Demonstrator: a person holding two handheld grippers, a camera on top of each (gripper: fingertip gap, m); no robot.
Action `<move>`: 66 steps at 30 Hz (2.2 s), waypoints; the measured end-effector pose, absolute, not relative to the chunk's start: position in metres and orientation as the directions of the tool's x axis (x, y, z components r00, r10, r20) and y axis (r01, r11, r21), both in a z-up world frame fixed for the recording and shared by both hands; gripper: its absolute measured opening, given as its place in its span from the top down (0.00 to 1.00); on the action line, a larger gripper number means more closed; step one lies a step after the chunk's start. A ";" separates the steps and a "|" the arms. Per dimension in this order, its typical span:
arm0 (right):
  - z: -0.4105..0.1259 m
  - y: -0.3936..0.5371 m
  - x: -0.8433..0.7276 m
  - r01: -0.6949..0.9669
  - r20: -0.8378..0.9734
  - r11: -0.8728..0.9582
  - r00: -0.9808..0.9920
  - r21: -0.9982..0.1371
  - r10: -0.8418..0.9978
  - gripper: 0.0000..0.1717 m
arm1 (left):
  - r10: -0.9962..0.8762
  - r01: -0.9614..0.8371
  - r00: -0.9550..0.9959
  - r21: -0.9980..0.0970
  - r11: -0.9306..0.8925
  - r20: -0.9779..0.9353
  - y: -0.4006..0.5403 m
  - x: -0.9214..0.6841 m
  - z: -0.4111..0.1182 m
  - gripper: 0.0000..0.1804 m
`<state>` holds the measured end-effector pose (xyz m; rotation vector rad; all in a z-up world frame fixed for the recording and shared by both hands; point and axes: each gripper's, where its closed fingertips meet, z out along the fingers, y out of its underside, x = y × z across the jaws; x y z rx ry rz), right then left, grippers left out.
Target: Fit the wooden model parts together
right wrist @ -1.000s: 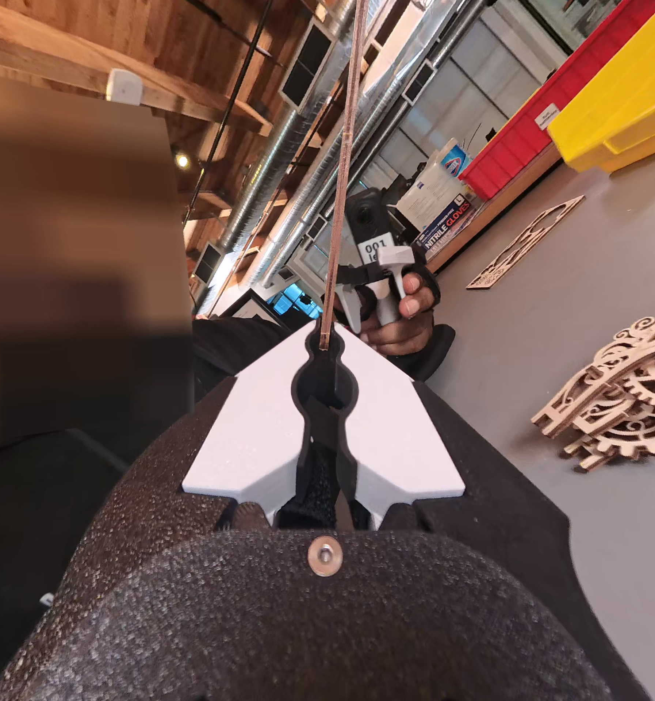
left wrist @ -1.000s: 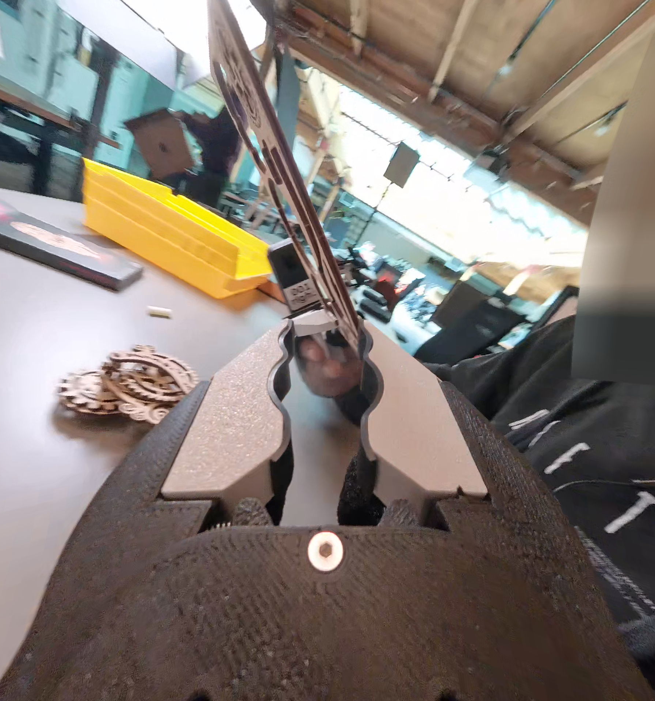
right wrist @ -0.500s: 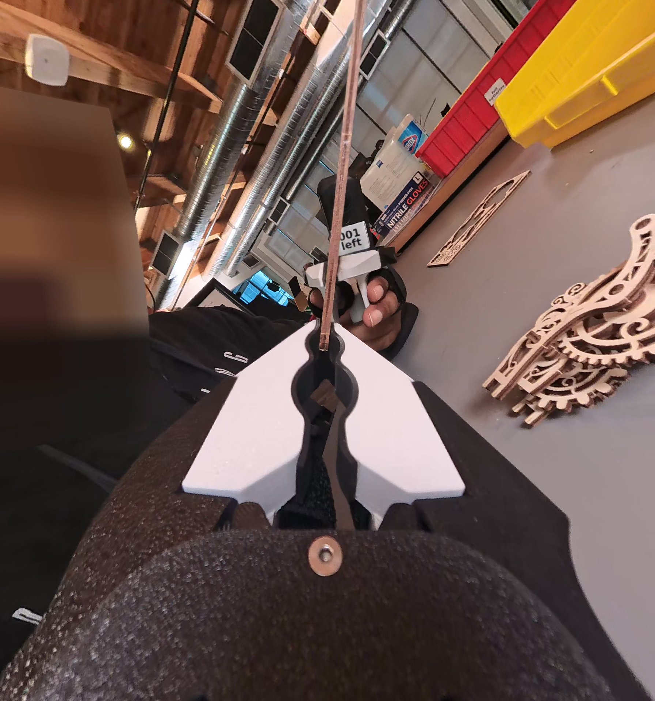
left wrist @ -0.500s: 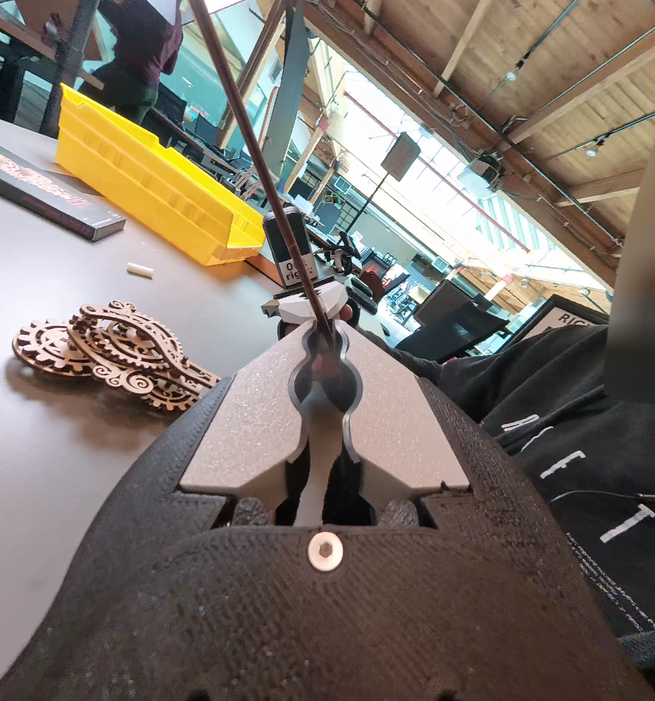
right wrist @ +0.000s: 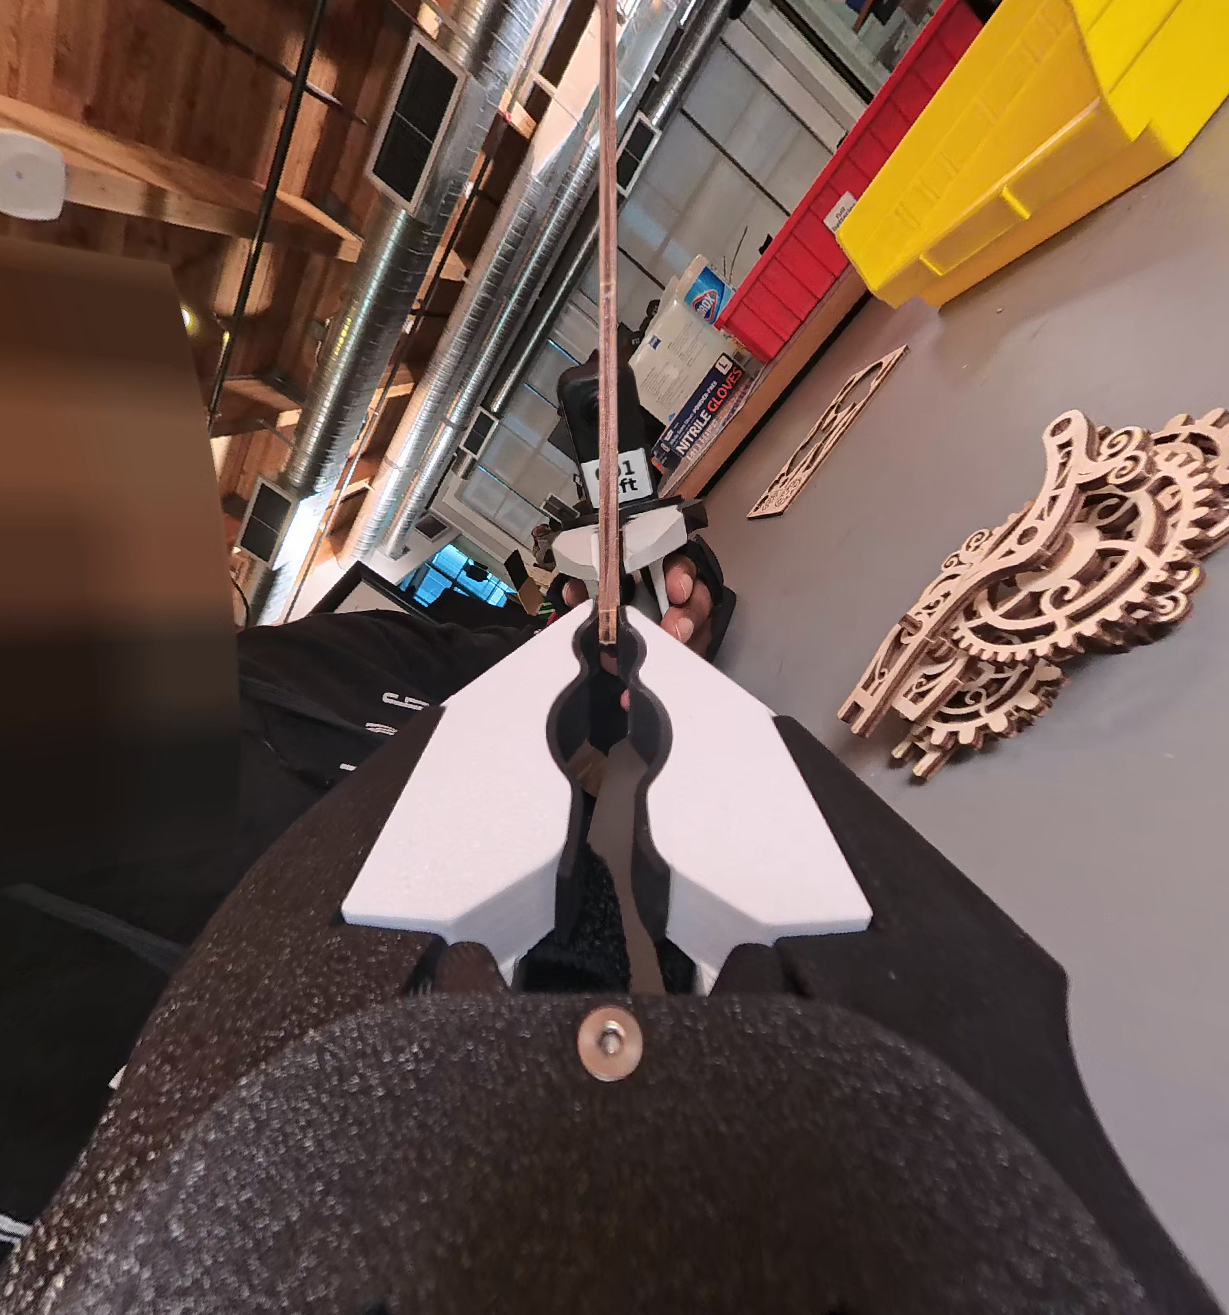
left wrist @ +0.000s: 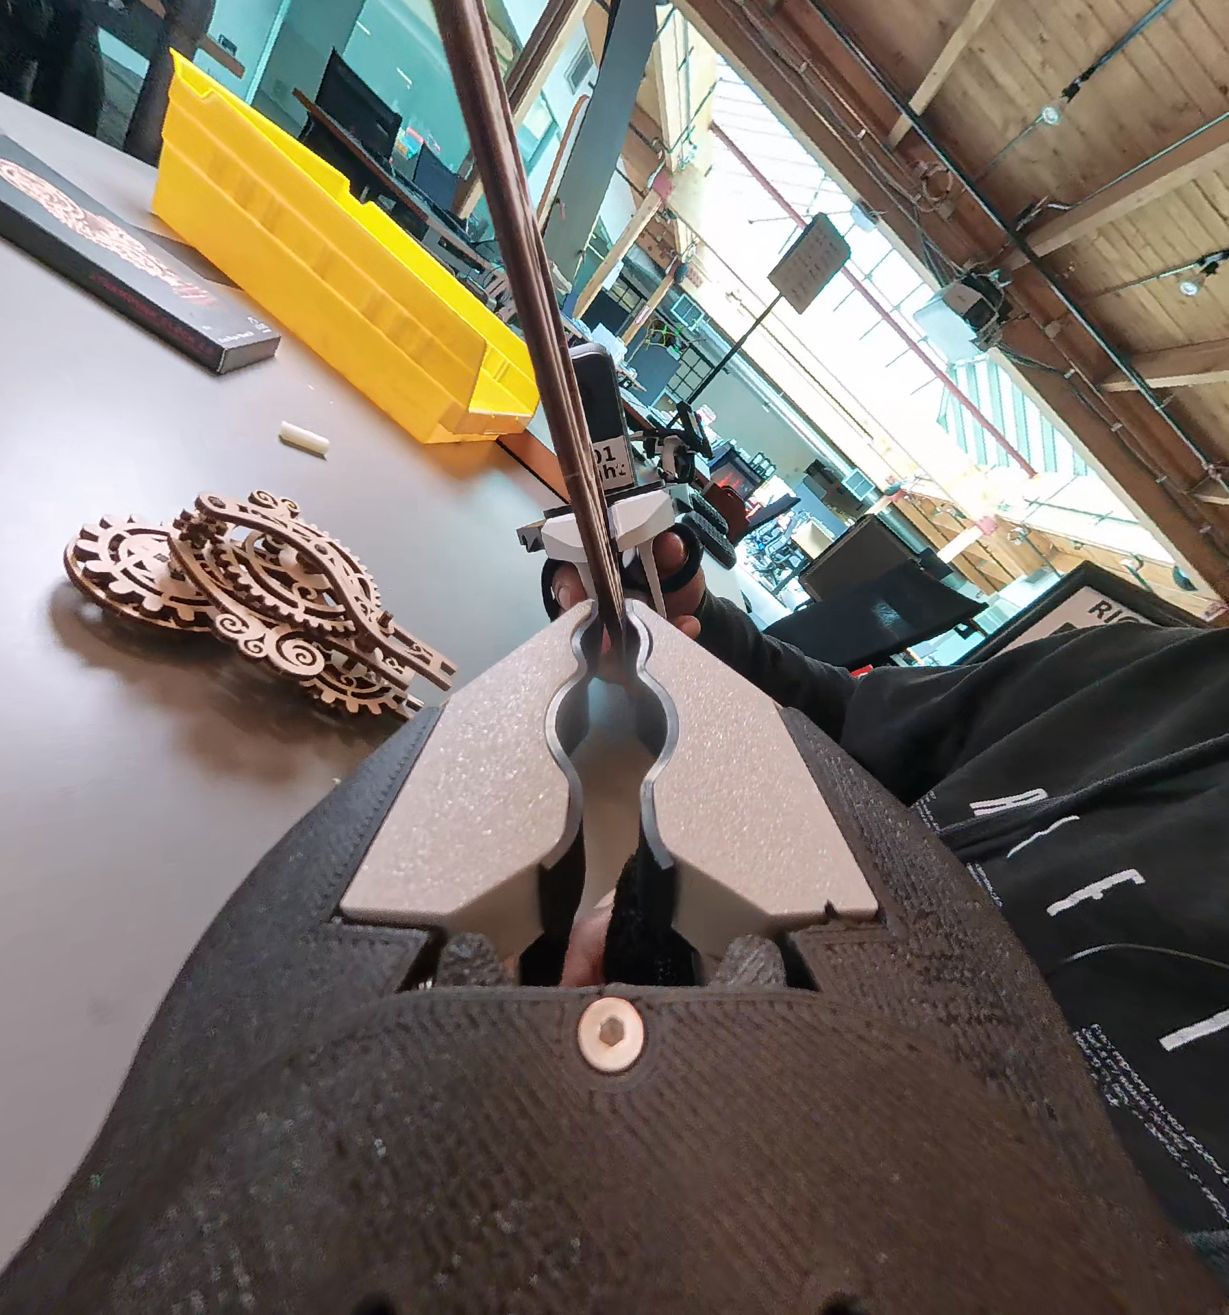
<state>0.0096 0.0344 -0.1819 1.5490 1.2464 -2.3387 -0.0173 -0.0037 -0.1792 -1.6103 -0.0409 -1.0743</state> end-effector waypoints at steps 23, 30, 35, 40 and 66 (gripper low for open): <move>-0.175 0.047 0.005 0.365 -0.765 -0.698 -0.485 -0.617 0.423 0.99 | -0.468 0.613 0.479 -0.665 -0.427 0.742 0.000 -0.008 -0.191 0.99; -0.170 0.061 0.007 0.305 -0.767 -0.738 -0.480 -0.602 0.426 0.96 | -0.461 0.626 0.471 -0.653 -0.426 0.752 0.000 -0.012 -0.191 0.99; -0.173 0.057 0.006 0.317 -0.755 -0.712 -0.476 -0.626 0.451 0.90 | -0.454 0.635 0.473 -0.649 -0.419 0.755 0.000 -0.015 -0.191 0.99; -0.185 0.038 0.003 0.369 -0.715 -0.619 -0.467 -0.693 0.521 0.87 | -0.446 0.652 0.466 -0.638 -0.411 0.764 0.001 -0.019 -0.189 0.99; -0.186 0.046 0.001 0.330 -0.684 -0.602 -0.423 -0.727 0.594 0.98 | -0.434 0.653 0.451 -0.620 -0.435 0.780 0.002 -0.018 -0.195 0.99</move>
